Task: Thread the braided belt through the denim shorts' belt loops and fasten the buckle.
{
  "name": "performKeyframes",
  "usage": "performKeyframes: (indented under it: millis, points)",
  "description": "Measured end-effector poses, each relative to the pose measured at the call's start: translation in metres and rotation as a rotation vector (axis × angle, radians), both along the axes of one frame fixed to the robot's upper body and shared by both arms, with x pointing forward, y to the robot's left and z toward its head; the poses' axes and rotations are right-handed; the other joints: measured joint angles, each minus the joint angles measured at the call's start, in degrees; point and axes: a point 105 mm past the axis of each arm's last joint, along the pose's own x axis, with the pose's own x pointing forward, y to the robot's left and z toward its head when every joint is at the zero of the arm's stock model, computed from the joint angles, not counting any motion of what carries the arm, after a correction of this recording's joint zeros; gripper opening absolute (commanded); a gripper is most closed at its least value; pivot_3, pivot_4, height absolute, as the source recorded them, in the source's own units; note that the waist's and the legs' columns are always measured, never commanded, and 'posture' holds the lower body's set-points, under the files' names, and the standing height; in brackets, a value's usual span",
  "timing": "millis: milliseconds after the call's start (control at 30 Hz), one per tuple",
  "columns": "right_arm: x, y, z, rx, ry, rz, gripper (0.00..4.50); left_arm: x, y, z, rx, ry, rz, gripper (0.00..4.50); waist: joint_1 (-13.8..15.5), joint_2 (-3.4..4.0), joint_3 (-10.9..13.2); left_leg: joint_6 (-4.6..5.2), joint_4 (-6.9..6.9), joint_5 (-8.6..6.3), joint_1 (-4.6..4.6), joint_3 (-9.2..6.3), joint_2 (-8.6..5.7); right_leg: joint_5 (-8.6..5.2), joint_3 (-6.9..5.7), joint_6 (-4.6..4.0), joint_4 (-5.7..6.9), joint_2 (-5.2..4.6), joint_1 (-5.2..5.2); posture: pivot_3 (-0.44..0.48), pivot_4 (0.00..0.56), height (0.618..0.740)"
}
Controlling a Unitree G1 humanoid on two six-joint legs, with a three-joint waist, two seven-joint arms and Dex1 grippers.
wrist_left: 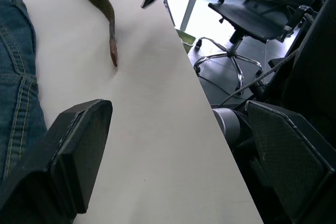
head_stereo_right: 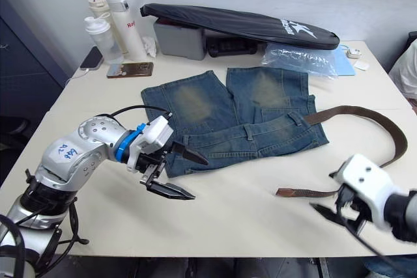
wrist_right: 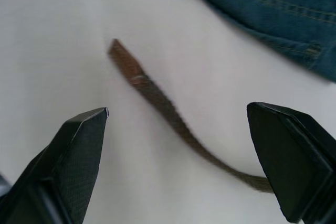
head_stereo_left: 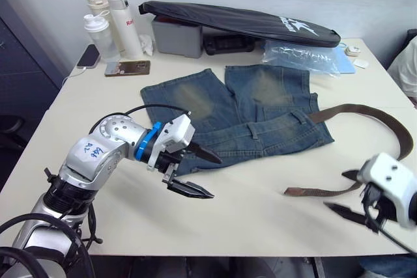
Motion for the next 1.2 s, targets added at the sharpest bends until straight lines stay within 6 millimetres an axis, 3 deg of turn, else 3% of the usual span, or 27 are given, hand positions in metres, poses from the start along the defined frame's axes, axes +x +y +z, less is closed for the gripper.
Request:
performKeyframes:
  millis: [233, 300, 400, 433, 467, 533, 667, 700, 867, 1033, 1100, 1200]
  points:
    - [0.009, -0.002, -0.041, -0.053, 0.205, 0.159, 4.50, -0.002, -0.003, -0.006, -0.040, 0.004, 0.092, 4.48, 0.06, 0.01, 0.10, -0.03, 0.21, 0.01, -0.08, -0.01, -0.15, 0.03, 0.27, 0.21, 0.01, -0.08, 0.02, 0.000, 0.150, 0.740]
    - [0.016, -0.005, -0.046, -0.080, 0.203, 0.167, 3.99, -0.005, -0.005, -0.004, -0.063, 0.003, 0.096, 4.50, -0.03, 0.05, 0.14, -0.03, 0.25, 0.02, -0.06, 0.00, -0.14, 0.05, 0.28, 0.24, 0.02, -0.07, 0.04, 0.000, 0.150, 0.740]
    - [0.021, -0.008, -0.049, -0.083, 0.198, 0.174, 3.88, -0.003, -0.007, 0.003, -0.108, 0.002, 0.118, 4.50, 0.06, 0.06, 0.13, -0.07, 0.28, 0.04, -0.05, -0.01, -0.13, 0.05, 0.27, 0.25, 0.07, -0.06, 0.04, 0.000, 0.150, 0.740]
    - [0.024, -0.006, -0.051, -0.064, 0.189, 0.184, 3.30, -0.001, -0.009, 0.007, -0.143, 0.002, 0.133, 4.50, 0.04, 0.06, 0.14, -0.09, 0.29, 0.05, -0.06, -0.01, -0.13, 0.05, 0.26, 0.25, 0.07, -0.05, 0.04, 0.000, 0.150, 0.740]
    - [0.025, -0.003, -0.052, -0.044, 0.184, 0.195, 3.07, 0.000, -0.010, 0.010, -0.170, 0.005, 0.141, 4.50, 0.01, 0.06, 0.14, -0.11, 0.28, 0.06, -0.07, -0.01, -0.13, 0.06, 0.27, 0.26, 0.07, -0.04, 0.04, 0.000, 0.150, 0.740]
    - [0.025, -0.002, -0.057, -0.035, 0.195, 0.215, 2.13, 0.002, -0.013, 0.013, -0.198, 0.003, 0.152, 4.50, 0.06, 0.09, 0.12, -0.12, 0.31, 0.07, -0.07, 0.00, -0.16, 0.07, 0.26, 0.29, 0.09, -0.05, 0.04, 0.000, 0.150, 0.740]
    - [0.030, -0.002, -0.056, -0.033, 0.175, 0.233, 0.08, 0.010, -0.017, 0.018, -0.233, -0.017, 0.165, 4.50, 0.05, 0.11, 0.12, -0.15, 0.36, 0.08, -0.06, 0.01, -0.16, 0.09, 0.26, 0.32, 0.11, -0.04, 0.05, 0.000, 0.150, 0.740]
    - [0.030, -0.002, -0.055, -0.032, 0.171, 0.240, 0.03, 0.013, -0.017, 0.019, -0.236, -0.029, 0.170, 4.50, 0.03, 0.11, 0.12, -0.16, 0.36, 0.09, -0.06, 0.01, -0.15, 0.09, 0.26, 0.33, 0.10, -0.03, 0.04, 0.000, 0.150, 0.740]
    - [0.038, 0.006, -0.039, 0.090, 0.138, 0.218, 0.03, 0.022, -0.026, 0.023, -0.295, -0.049, 0.172, 4.50, 0.09, 0.14, 0.12, -0.17, 0.40, 0.09, -0.07, 0.02, -0.15, 0.11, 0.25, 0.36, 0.14, -0.02, 0.05, 0.000, 0.150, 0.740]
    - [0.047, 0.029, 0.021, 0.376, 0.044, 0.192, 0.03, 0.024, -0.047, 0.029, -0.377, -0.025, 0.143, 4.50, 0.10, 0.20, 0.15, -0.17, 0.51, 0.09, -0.09, -0.01, -0.13, 0.14, 0.23, 0.41, 0.22, -0.01, 0.07, 0.000, 0.150, 0.740]
    - [0.042, 0.043, 0.045, 0.501, 0.036, 0.210, 0.03, 0.020, -0.065, 0.030, -0.404, -0.013, 0.097, 4.50, 0.34, 0.20, 0.15, -0.16, 0.54, 0.08, -0.12, -0.03, -0.15, 0.15, 0.22, 0.43, 0.21, -0.01, 0.10, 0.000, 0.150, 0.740]
    - [0.034, 0.059, 0.060, 0.606, 0.059, 0.239, 0.03, 0.024, -0.089, 0.037, -0.467, 0.016, 0.087, 4.50, 0.88, 0.20, 0.16, -0.09, 0.66, 0.04, -0.20, -0.01, -0.17, 0.18, 0.23, 0.50, 0.17, -0.01, 0.09, 0.000, 0.150, 0.740]
